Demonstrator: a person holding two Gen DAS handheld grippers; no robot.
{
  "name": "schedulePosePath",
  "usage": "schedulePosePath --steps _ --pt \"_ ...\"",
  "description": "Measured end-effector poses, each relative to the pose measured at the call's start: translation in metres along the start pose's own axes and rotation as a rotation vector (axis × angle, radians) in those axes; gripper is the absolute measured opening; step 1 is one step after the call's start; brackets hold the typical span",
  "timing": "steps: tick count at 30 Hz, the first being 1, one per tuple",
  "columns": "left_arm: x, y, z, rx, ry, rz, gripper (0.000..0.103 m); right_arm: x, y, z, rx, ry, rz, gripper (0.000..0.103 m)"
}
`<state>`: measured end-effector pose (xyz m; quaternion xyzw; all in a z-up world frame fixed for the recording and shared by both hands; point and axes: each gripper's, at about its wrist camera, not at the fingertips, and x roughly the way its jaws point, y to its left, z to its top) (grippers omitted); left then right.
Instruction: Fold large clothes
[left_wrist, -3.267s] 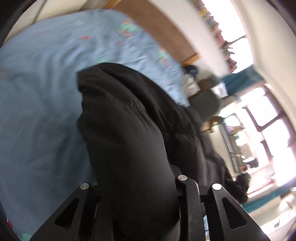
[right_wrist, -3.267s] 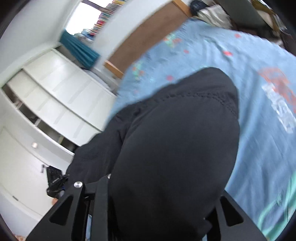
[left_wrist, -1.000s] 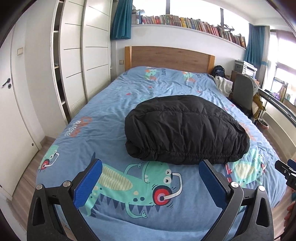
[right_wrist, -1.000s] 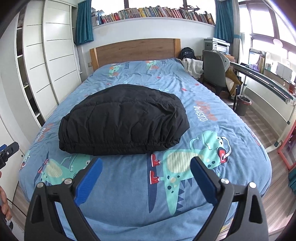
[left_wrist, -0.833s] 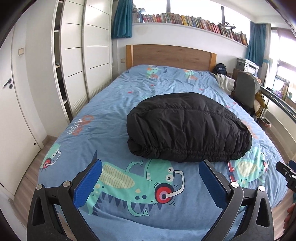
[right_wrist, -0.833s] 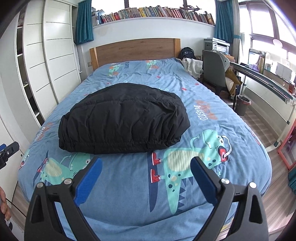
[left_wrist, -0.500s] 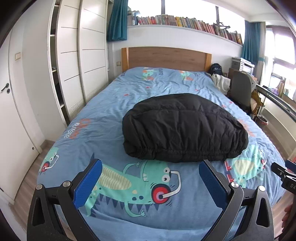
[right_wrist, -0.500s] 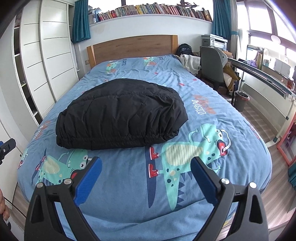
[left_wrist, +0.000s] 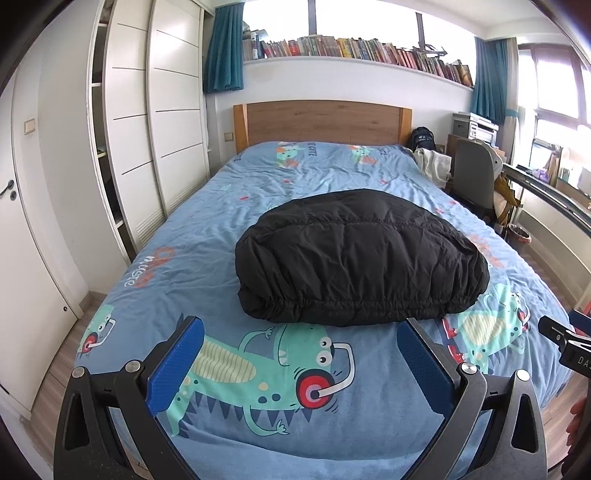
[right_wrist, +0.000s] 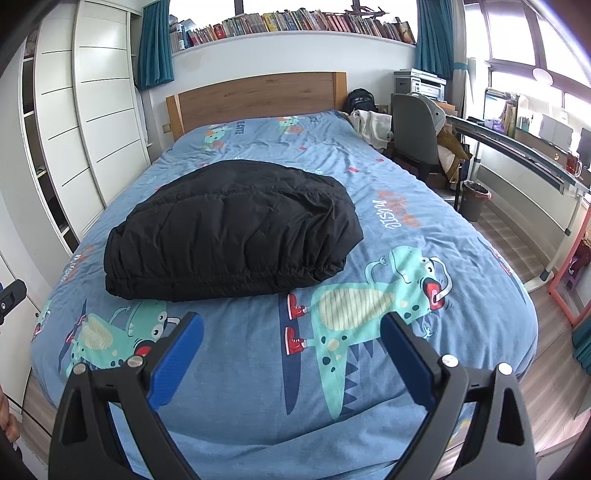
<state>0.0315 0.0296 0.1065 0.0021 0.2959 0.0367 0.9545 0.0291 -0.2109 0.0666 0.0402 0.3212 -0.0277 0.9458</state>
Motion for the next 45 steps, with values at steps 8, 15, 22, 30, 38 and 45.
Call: schedulePosePath --steps 8,15,22,30,38,45 --pt "0.005 -0.004 -0.004 0.015 0.013 0.008 0.102 0.004 -0.001 -0.006 0.004 0.012 -0.001 0.097" --pt "0.011 -0.007 -0.007 0.024 0.027 0.006 0.102 0.010 -0.002 -0.009 0.004 0.022 -0.003 0.097" --pt "0.018 -0.004 -0.010 0.011 0.052 -0.009 0.102 0.015 -0.001 -0.011 0.002 0.033 -0.003 0.097" --pt "0.022 -0.004 -0.013 0.012 0.062 -0.007 0.102 0.021 0.001 -0.014 -0.007 0.045 0.001 0.097" --pt "0.026 -0.002 -0.016 0.011 0.070 -0.009 0.102 0.023 0.001 -0.014 -0.010 0.050 0.003 0.097" --pt "0.029 0.001 -0.018 0.004 0.081 -0.009 0.102 0.024 0.000 -0.015 -0.008 0.051 -0.001 0.097"
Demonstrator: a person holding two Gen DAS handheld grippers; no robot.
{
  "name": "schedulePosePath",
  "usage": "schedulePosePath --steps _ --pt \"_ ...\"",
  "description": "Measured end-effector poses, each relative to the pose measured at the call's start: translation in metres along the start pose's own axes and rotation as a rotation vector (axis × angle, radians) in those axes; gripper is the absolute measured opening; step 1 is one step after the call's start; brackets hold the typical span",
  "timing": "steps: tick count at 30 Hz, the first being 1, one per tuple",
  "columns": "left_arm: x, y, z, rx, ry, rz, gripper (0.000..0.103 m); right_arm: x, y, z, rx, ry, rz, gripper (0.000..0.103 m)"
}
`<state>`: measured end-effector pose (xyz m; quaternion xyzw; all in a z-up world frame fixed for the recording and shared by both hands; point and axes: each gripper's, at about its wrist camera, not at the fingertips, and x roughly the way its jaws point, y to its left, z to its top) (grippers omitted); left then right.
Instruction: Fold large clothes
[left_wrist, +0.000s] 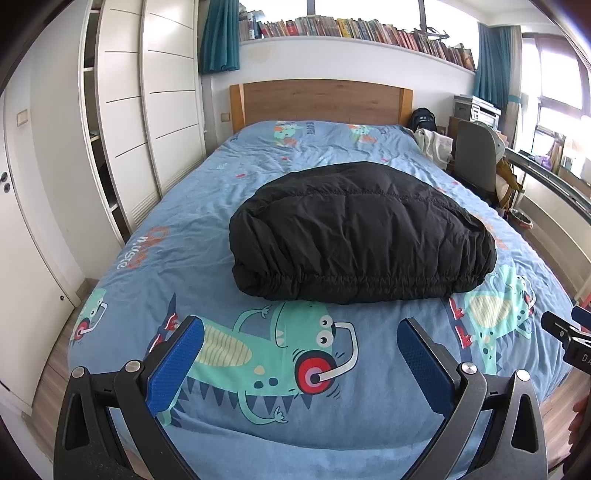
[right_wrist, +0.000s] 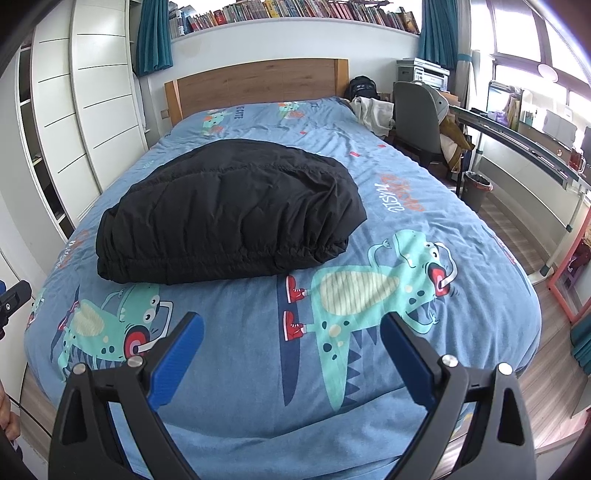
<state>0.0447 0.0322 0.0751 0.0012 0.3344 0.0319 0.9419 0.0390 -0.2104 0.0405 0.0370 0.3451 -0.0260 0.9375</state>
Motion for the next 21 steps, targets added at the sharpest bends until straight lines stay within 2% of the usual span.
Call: schedulePosePath --steps 21 --pt "0.0026 0.0014 -0.0032 -0.007 0.011 -0.008 0.102 -0.0011 -0.0030 -0.0018 -0.006 -0.006 -0.010 0.097"
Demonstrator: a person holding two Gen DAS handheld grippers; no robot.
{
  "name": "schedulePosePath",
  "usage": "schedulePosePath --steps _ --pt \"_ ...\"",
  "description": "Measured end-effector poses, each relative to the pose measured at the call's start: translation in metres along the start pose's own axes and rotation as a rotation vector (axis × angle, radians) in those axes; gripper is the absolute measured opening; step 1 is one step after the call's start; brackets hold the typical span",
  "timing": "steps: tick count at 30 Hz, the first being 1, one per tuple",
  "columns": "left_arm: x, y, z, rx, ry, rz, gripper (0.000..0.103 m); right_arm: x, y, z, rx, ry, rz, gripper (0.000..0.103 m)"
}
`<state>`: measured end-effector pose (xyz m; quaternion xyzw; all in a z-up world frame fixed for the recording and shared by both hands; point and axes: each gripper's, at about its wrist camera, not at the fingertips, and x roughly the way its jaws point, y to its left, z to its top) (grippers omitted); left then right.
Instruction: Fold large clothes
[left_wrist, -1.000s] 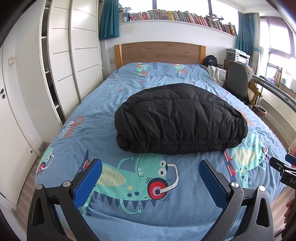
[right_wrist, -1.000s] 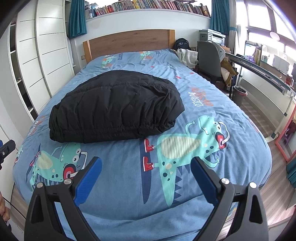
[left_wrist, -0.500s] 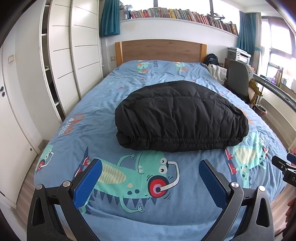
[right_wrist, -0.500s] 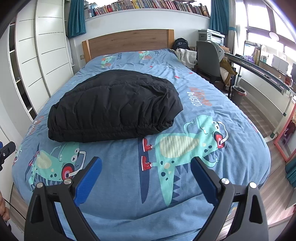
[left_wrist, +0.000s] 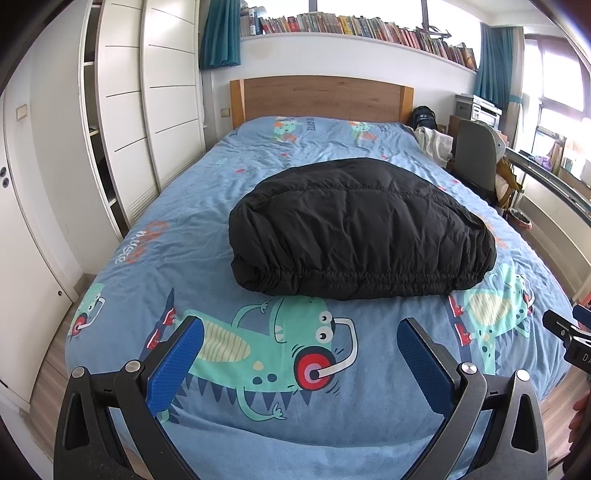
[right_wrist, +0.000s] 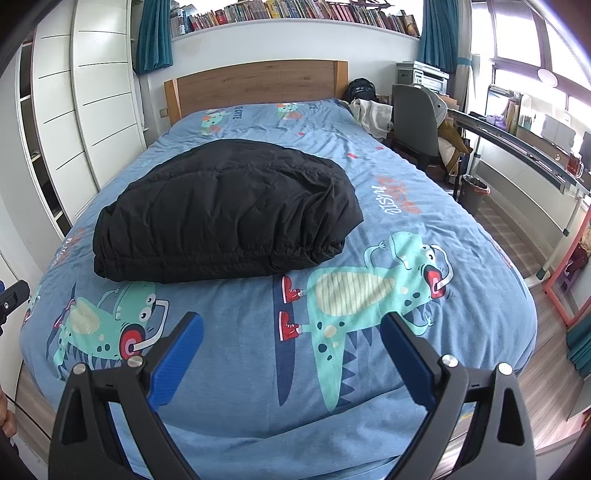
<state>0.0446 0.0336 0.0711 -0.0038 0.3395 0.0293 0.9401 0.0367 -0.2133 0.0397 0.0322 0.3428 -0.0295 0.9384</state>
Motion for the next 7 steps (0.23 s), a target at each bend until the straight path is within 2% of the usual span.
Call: schedulePosePath --steps 7 --pt "-0.0001 -0.0011 -0.0016 -0.001 0.004 -0.002 0.102 0.0001 0.0002 0.0000 -0.001 0.001 0.000 0.097"
